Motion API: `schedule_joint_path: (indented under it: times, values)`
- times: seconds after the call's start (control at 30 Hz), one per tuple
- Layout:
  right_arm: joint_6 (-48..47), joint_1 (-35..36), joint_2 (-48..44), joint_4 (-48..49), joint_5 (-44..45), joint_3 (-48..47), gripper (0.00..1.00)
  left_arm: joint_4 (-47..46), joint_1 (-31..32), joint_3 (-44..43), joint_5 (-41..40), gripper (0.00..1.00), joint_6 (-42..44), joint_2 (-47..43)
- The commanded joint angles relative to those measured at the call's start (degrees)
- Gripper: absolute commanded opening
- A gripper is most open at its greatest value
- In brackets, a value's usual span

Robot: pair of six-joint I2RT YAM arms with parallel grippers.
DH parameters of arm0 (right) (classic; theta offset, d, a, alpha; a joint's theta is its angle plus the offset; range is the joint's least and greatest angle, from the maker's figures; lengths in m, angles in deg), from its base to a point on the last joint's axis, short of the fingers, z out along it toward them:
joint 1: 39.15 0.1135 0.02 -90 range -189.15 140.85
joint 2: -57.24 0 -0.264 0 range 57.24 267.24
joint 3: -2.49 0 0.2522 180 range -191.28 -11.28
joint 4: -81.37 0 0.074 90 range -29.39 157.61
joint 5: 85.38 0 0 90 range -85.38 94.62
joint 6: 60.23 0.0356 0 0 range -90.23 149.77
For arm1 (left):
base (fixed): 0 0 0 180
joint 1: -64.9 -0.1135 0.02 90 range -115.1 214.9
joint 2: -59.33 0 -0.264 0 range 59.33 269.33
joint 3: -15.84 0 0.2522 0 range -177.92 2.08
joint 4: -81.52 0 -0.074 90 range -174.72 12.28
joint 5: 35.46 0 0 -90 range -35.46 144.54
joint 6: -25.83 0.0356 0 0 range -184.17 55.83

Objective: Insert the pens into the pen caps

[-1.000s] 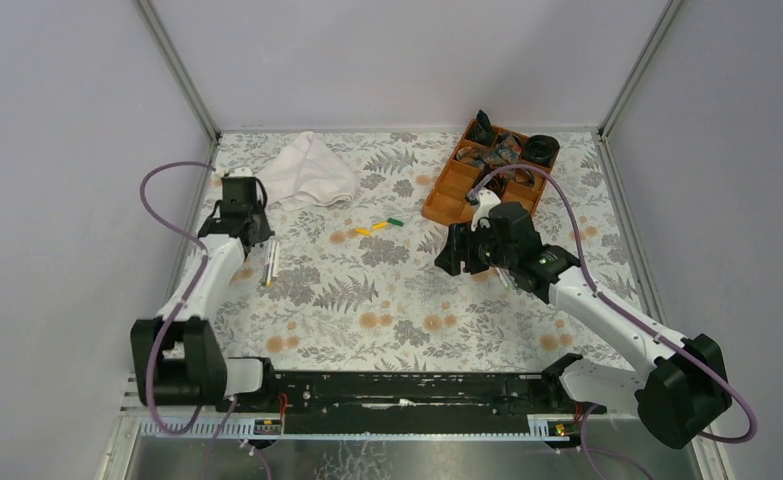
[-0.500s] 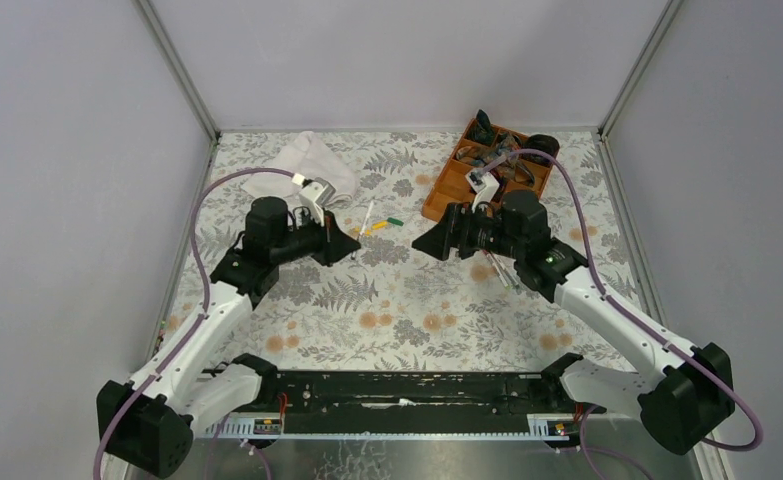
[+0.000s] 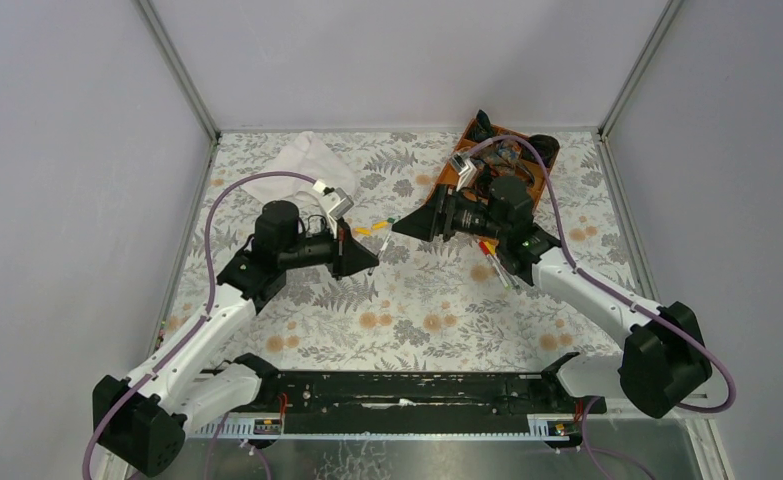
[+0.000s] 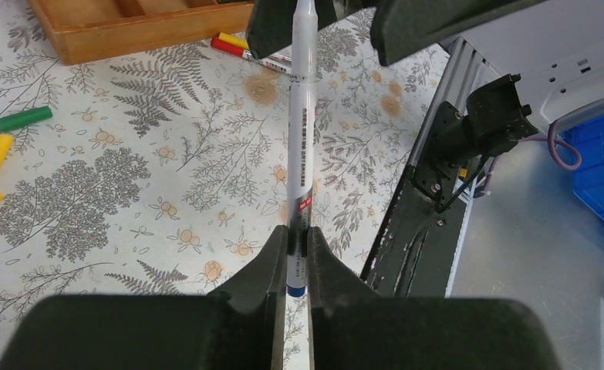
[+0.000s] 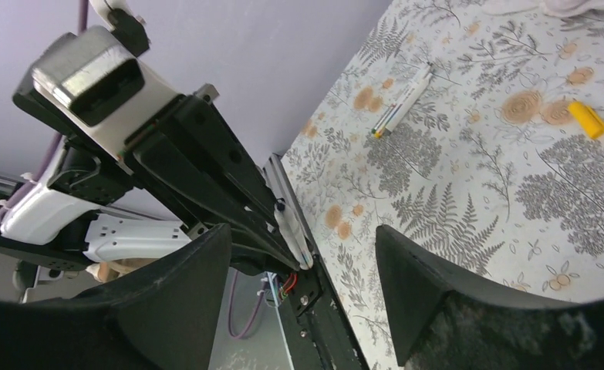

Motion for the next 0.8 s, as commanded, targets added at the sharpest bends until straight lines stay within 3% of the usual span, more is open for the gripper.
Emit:
schedule_joint_path:
  times: [0.0,0.23,0.4,0.43,0.5,0.57,0.63,0.77]
  values:
    - [0.57,1.06,1.02,4.95,-2.14,-4.14,0.71,-2.75,0.78,0.42,1.81,0.00,0.49,-0.59]
    - [-0.37,2.71,3.50,4.21,-2.29,-5.03,0.42,-2.23,1.17,0.26,1.53,0.00,0.97,-0.14]
    - [-0.65,4.10,4.24,4.38,-1.92,-4.54,0.06,-1.92,1.18,0.15,0.83,0.01,1.15,0.90]
    - [-0.36,4.16,4.29,4.96,-1.92,-4.29,0.01,-1.62,1.18,-0.08,0.65,0.08,1.26,1.22]
    - [0.56,4.31,4.29,6.66,-2.07,-3.65,0.00,-1.37,1.18,-0.19,-0.06,0.32,1.41,1.97]
    - [1.41,4.46,4.35,7.95,-2.41,-3.47,0.00,-1.17,1.14,-0.44,0.00,0.45,1.61,2.78]
    - [1.35,4.78,4.59,8.27,-2.71,-3.69,0.00,-1.06,1.18,-0.55,-0.05,0.46,1.72,3.40]
    - [-0.13,5.27,4.73,7.08,-2.29,-3.78,0.00,-0.77,1.24,-0.68,-0.57,0.30,1.90,3.83]
